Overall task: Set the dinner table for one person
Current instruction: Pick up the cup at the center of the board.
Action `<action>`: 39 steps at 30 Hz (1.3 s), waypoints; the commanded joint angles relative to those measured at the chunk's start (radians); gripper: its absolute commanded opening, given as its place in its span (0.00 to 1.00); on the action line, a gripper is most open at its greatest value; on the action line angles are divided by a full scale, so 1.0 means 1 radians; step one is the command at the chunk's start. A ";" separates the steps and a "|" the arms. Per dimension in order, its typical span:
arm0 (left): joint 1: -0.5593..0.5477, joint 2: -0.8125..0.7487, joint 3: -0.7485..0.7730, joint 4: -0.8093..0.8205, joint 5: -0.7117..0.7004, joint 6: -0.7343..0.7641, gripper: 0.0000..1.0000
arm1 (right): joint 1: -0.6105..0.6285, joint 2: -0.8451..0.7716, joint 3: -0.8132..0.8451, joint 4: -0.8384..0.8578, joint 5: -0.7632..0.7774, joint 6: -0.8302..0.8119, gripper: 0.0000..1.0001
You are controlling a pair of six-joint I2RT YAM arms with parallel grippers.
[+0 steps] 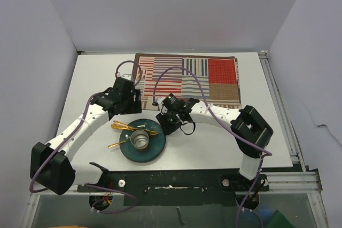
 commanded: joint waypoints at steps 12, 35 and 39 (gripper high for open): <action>0.186 0.010 -0.054 0.058 -0.012 0.087 0.71 | 0.102 -0.066 0.248 -0.131 -0.032 0.000 0.36; 0.330 0.010 -0.104 0.086 -0.003 0.149 0.71 | 0.163 0.164 0.431 -0.174 -0.111 -0.038 0.36; 0.330 0.007 -0.109 0.090 0.008 0.149 0.71 | 0.163 0.204 0.451 -0.176 -0.114 -0.043 0.36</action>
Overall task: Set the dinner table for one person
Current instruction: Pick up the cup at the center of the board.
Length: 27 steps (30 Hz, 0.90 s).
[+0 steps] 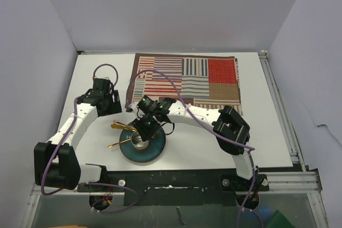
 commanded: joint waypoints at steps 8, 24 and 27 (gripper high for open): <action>0.006 -0.018 -0.010 0.059 0.033 0.015 0.71 | 0.000 0.040 0.075 0.003 -0.014 -0.014 0.03; 0.007 -0.019 -0.022 0.063 0.044 0.020 0.71 | -0.077 -0.149 0.021 -0.114 0.234 0.013 0.00; 0.007 -0.016 -0.021 0.064 0.047 0.021 0.71 | -0.146 -0.224 -0.079 -0.122 0.272 0.025 0.00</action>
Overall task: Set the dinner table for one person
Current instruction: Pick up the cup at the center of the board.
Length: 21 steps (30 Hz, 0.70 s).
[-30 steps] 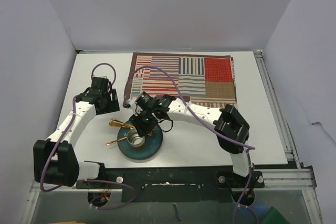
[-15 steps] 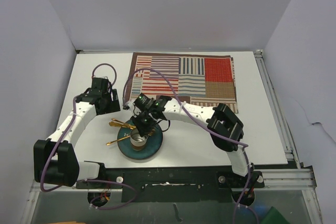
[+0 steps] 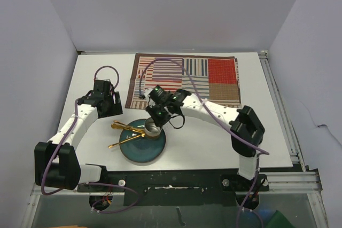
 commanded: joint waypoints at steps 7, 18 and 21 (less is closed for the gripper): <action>0.013 -0.013 0.004 0.048 0.031 0.022 0.71 | -0.267 -0.261 -0.298 -0.020 0.195 0.072 0.00; 0.012 -0.008 -0.003 0.055 0.046 0.025 0.71 | -0.530 -0.148 -0.093 0.126 0.348 -0.048 0.00; 0.012 -0.013 -0.007 0.055 0.052 0.024 0.71 | -0.579 -0.045 0.033 0.130 0.433 -0.098 0.00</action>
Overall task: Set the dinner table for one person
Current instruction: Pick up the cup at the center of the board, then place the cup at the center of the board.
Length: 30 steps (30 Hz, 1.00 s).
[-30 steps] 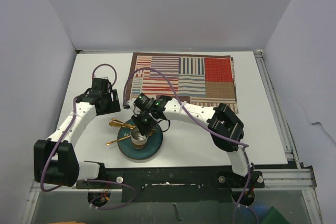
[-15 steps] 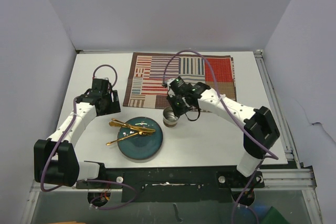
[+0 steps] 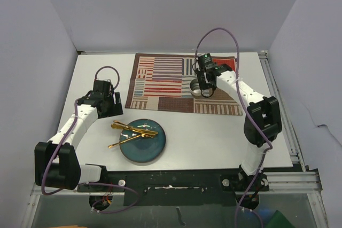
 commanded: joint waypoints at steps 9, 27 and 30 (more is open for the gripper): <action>0.007 -0.032 -0.014 0.061 0.052 0.010 0.71 | -0.179 0.378 0.439 0.151 0.277 -0.145 0.00; 0.017 -0.012 -0.008 0.065 0.070 0.018 0.71 | -0.194 0.254 0.319 0.130 0.195 -0.070 0.00; 0.021 -0.012 -0.008 0.067 0.079 0.019 0.71 | -0.173 0.162 0.217 0.111 0.184 -0.041 0.00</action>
